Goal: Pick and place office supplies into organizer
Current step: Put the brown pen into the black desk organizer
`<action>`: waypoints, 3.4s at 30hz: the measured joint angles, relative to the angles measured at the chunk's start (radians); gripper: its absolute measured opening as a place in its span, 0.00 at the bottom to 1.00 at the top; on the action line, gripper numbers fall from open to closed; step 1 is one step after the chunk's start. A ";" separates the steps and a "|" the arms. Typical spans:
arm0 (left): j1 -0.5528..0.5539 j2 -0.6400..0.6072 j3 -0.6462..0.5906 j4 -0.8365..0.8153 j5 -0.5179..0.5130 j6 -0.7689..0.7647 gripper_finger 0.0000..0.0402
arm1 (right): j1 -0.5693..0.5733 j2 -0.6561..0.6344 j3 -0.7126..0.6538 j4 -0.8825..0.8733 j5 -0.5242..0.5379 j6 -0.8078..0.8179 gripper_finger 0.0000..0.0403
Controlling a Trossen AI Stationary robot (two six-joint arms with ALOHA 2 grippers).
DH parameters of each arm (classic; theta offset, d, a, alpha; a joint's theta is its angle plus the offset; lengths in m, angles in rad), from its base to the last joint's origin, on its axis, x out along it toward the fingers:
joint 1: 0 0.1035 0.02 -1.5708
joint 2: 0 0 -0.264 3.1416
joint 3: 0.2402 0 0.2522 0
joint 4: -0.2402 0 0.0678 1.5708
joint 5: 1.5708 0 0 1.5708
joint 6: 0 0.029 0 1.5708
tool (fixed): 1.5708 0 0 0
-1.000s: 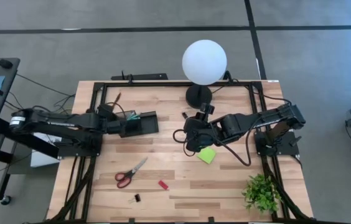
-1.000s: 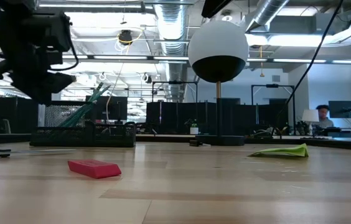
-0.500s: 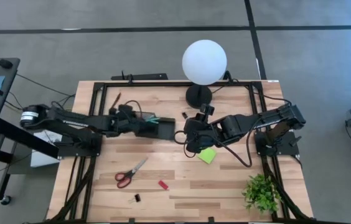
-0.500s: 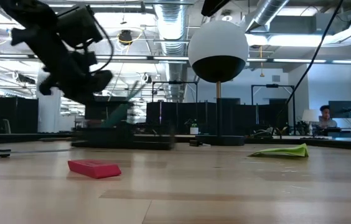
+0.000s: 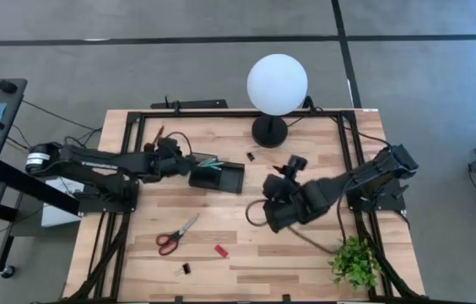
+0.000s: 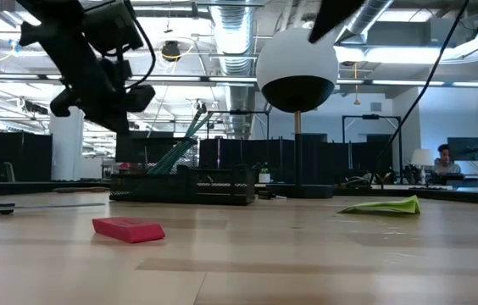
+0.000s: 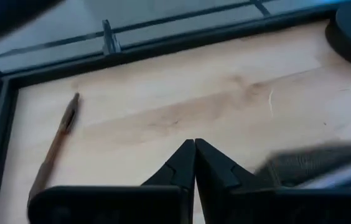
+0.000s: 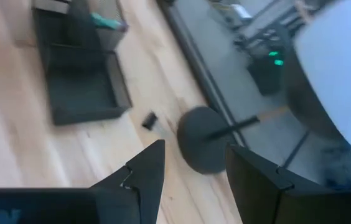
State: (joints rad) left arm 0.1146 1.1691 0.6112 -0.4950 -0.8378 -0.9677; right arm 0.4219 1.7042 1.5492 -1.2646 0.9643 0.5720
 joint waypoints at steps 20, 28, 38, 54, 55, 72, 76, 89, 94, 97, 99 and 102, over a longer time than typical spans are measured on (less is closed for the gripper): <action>0.528 -0.052 -0.009 0.011 0.380 0.563 0.06 | 0.286 0.000 -0.155 -0.155 0.059 0.617 0.40; 0.612 0.060 -0.009 -0.089 0.408 0.619 0.28 | 0.339 0.000 -0.191 -0.118 0.055 0.695 0.40; 0.711 0.180 -0.009 -0.029 0.392 0.689 0.41 | 0.335 0.001 -0.191 -0.068 0.055 0.677 0.40; 0.747 0.237 -0.009 -0.117 0.448 0.737 0.32 | 0.334 0.002 -0.191 -0.062 0.055 0.677 0.40; 0.748 0.237 -0.009 -0.117 0.449 0.737 0.32 | 0.334 0.002 -0.191 -0.062 0.055 0.677 0.40; 0.739 0.239 -0.009 -0.084 0.493 0.700 0.32 | 0.334 0.002 -0.191 -0.058 0.054 0.650 0.40; 0.740 0.239 -0.009 -0.038 0.484 0.639 0.32 | 0.334 0.002 -0.191 -0.060 0.054 0.647 0.40; 0.740 0.242 -0.009 0.001 0.393 0.615 0.31 | 0.280 0.002 -0.191 -0.062 0.054 0.623 0.40; 0.741 0.268 -0.009 -0.009 0.391 0.611 0.26 | 0.268 0.002 -0.191 -0.061 0.054 0.623 0.40; 0.731 0.303 -0.006 -0.003 0.359 0.603 0.23 | 0.270 0.002 -0.191 -0.059 0.043 0.623 0.40; 0.719 0.319 -0.003 -0.009 0.347 0.590 0.21 | 0.275 0.002 -0.191 -0.058 0.028 0.623 0.40; 0.710 0.322 0.002 -0.004 0.389 0.574 0.21 | 0.291 0.002 -0.191 -0.056 0.021 0.624 0.40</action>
State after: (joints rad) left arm 0.8246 1.4911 0.6130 -0.4988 -0.4488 -0.3941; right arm 0.7128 1.7061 1.3579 -1.3210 0.9855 1.1957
